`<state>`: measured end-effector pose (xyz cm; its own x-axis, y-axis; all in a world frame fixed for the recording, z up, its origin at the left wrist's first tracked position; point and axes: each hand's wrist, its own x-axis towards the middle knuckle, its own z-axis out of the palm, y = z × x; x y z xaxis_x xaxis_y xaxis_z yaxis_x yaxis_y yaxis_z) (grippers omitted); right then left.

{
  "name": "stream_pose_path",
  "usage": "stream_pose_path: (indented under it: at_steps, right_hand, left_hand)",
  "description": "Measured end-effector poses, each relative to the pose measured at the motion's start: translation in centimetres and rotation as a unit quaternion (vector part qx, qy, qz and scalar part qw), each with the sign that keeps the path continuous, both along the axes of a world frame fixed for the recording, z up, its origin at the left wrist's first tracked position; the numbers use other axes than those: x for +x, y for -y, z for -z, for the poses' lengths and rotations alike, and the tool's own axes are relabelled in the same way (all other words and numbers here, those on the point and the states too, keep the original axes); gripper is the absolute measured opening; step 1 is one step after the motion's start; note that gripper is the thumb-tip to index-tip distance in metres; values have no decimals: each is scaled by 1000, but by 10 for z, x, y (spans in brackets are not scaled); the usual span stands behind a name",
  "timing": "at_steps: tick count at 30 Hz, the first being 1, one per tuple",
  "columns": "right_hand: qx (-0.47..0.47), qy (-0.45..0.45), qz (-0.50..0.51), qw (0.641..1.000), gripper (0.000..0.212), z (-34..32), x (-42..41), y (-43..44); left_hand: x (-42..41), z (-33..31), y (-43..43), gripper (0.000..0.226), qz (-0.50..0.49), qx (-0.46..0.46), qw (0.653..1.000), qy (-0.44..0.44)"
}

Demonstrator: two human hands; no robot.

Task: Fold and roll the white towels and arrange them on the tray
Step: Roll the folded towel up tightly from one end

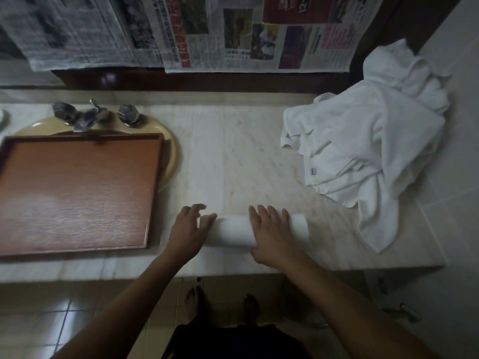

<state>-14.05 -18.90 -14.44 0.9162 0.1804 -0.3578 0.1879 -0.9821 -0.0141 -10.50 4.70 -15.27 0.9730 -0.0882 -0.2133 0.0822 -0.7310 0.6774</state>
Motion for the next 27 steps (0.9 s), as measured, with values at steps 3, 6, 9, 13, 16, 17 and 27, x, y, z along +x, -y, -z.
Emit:
stream_pose_path:
  at_steps: [3,6,9,13,16,17,27]
  right_hand:
    - [-16,-25,-16,999,96,0,21,1]
    - [-11,-34,-33,999,77,-1,35,3]
    - [1,-39,-43,998,74,-4,39,6]
    - [31,-54,-40,997,70,-10,31,9]
    - [53,-40,-46,997,70,-10,13,14]
    - [56,-26,-51,997,71,-9,6,17]
    - [341,59,259,902,89,-15,-51,81]
  left_hand:
    - [-20,-5,-7,38,-116,-24,992,-38]
    - [-40,-15,-4,47,-195,-140,951,-195]
    - [-49,-18,11,56,-176,-290,860,-381]
    - [-47,-13,35,52,-264,-479,754,-362]
    - [-42,-10,45,69,-324,-497,744,-308]
    - [-43,-9,47,73,-336,-474,758,-297]
    - [-45,-27,46,44,-273,-493,809,-166]
